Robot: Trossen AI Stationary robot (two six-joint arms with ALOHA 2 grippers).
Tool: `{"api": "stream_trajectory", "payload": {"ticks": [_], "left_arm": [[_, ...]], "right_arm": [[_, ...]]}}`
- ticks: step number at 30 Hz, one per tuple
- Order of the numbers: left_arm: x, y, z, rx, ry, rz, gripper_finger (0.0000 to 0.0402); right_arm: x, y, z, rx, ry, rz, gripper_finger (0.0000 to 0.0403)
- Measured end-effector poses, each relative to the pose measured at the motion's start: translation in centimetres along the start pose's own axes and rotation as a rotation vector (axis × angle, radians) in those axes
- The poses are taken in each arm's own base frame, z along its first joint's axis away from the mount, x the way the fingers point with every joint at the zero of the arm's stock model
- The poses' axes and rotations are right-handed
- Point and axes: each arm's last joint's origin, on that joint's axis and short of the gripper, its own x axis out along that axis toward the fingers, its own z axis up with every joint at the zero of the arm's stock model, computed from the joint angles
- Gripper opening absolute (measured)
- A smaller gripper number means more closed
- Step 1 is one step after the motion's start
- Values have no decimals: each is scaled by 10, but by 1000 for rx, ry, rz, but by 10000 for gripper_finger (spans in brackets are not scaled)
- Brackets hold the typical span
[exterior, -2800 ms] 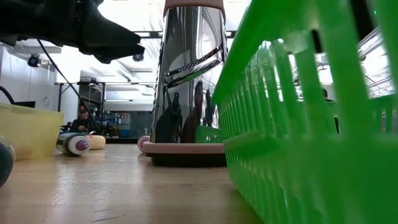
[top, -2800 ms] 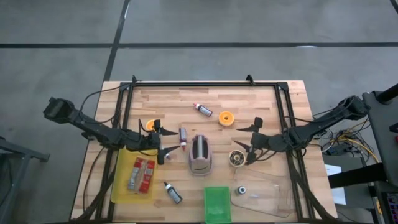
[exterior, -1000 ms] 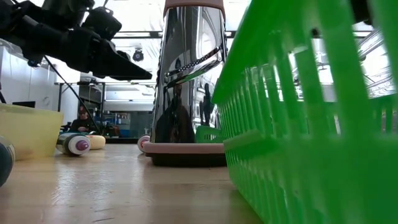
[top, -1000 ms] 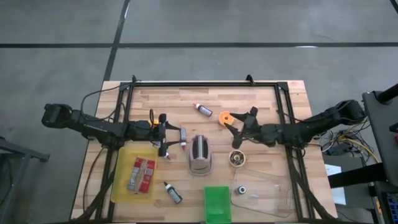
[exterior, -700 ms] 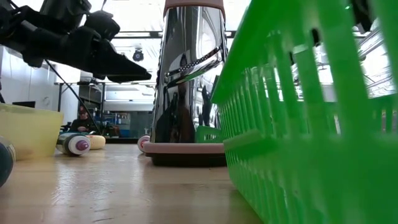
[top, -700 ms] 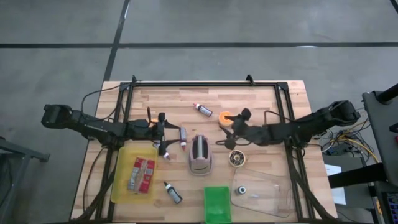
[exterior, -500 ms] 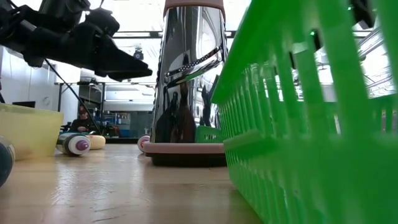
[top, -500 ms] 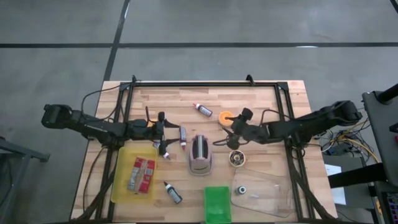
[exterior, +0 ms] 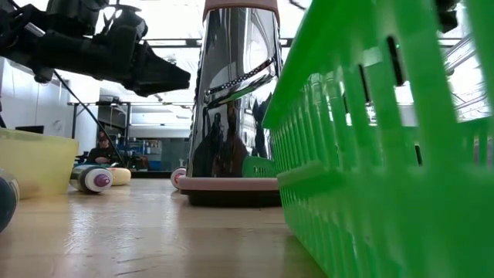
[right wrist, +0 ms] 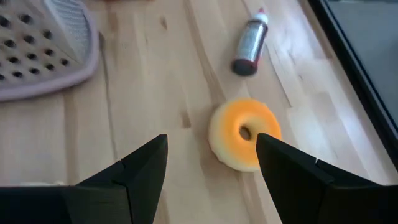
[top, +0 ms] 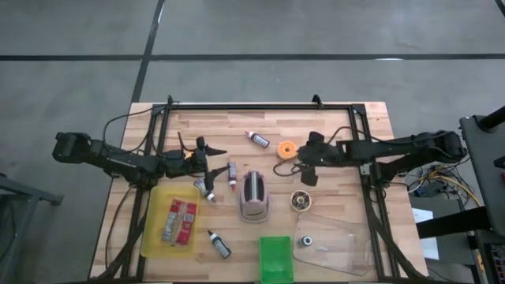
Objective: Pick & Place Food Item
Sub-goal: Put the right yellow donut into the green bin
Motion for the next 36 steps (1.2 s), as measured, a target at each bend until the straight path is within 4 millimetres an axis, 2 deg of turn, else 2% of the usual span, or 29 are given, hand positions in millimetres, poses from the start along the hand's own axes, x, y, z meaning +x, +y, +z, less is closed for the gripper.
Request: {"api": "stream_trajectory", "payload": {"ticks": [7,14,19,26,32,36], "left_arm": [[0,0,-2,-34,23,-1,272],[0,0,-2,-30,24,-1,272],[0,0,-3,-25,27,-1,272],[0,0,-3,-16,31,-2,272],[0,0,-3,-13,32,-2,272],[0,0,-3,-12,32,-4,272]], "right_arm": [[10,-31,-2,20,34,35,242],[12,-48,-2,36,11,64,242],[20,-50,0,44,-7,101,242],[47,-46,1,40,-6,152,240],[61,-50,-5,56,64,146,225],[74,-52,3,40,157,159,218]]}}
